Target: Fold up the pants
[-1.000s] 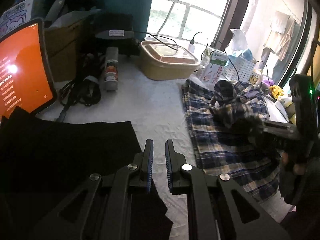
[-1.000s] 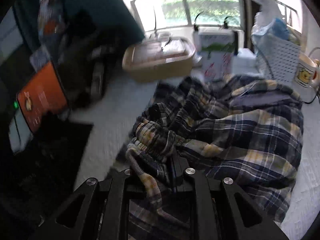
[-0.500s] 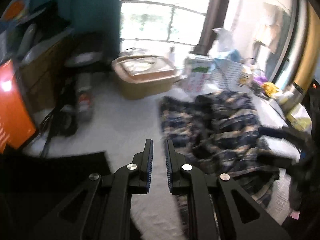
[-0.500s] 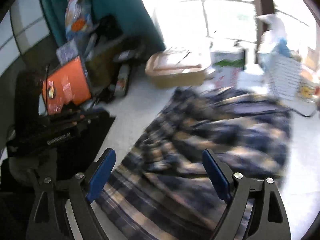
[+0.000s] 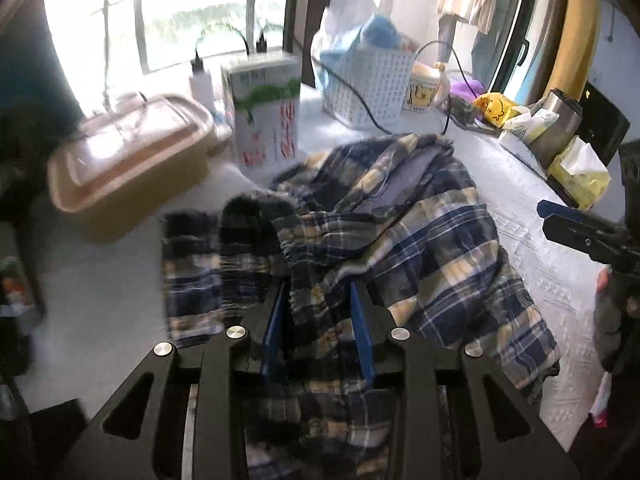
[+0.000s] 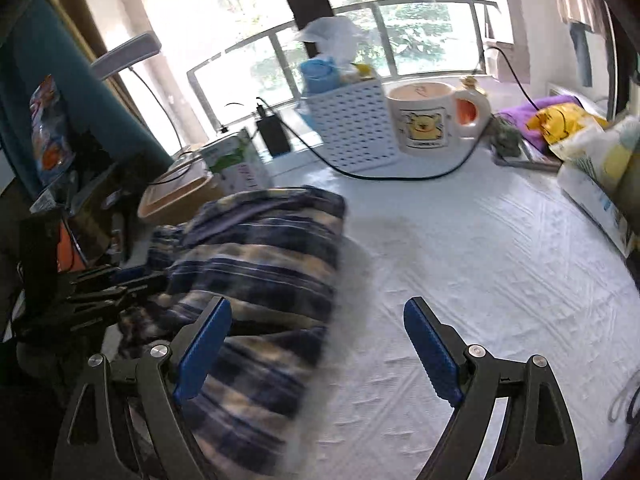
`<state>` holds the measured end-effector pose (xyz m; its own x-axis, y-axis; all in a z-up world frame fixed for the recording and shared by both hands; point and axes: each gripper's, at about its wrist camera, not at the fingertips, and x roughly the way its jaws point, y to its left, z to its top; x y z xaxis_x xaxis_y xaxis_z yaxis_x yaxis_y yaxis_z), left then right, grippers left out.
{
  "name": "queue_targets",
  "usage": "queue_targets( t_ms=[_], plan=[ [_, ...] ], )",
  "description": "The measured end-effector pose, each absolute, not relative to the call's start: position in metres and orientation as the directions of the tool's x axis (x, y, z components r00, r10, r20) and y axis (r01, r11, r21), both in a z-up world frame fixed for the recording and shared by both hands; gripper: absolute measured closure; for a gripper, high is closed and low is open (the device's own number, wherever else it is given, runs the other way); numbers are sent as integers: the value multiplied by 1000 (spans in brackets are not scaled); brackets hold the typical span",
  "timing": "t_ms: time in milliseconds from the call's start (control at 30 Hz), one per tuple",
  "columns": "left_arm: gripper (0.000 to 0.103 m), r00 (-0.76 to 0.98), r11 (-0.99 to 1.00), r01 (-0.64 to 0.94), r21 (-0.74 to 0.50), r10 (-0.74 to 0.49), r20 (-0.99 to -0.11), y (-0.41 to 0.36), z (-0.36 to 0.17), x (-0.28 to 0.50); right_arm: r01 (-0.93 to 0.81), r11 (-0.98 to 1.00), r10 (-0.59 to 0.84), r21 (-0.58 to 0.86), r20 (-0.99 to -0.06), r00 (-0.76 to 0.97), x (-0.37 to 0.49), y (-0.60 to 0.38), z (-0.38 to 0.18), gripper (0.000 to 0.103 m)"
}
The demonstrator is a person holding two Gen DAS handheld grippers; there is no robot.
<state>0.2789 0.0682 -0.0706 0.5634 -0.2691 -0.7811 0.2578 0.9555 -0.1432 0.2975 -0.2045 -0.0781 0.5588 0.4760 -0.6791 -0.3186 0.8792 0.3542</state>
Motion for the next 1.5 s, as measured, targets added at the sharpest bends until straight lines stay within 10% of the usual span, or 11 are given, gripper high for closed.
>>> queue_targets(
  t_ms=[67,467,700,1033,1500],
  plan=[
    [99,558,949,264,-174,-297,-775,71,-69,283,-311,879,476,360,-680,558,302,-208,-84,14],
    [90,528,980,142,-141,-195,-827,127,-77,294,-418,846,521,331,-678,518,328,-173,-90,16],
    [77,643,980,159,-118,-193,-741,139,-28,275,-502,836,511,220,-645,568,346,-145,-72,63],
    [77,604,887,350,-300,-458,-652,127,-28,290,-572,811,468,125,-725,505,396,-98,-94,63],
    [77,573,965,109,-240,-258,-778,161,-85,325,-565,814,446,134,-768,460,421,-80,-118,63]
  ],
)
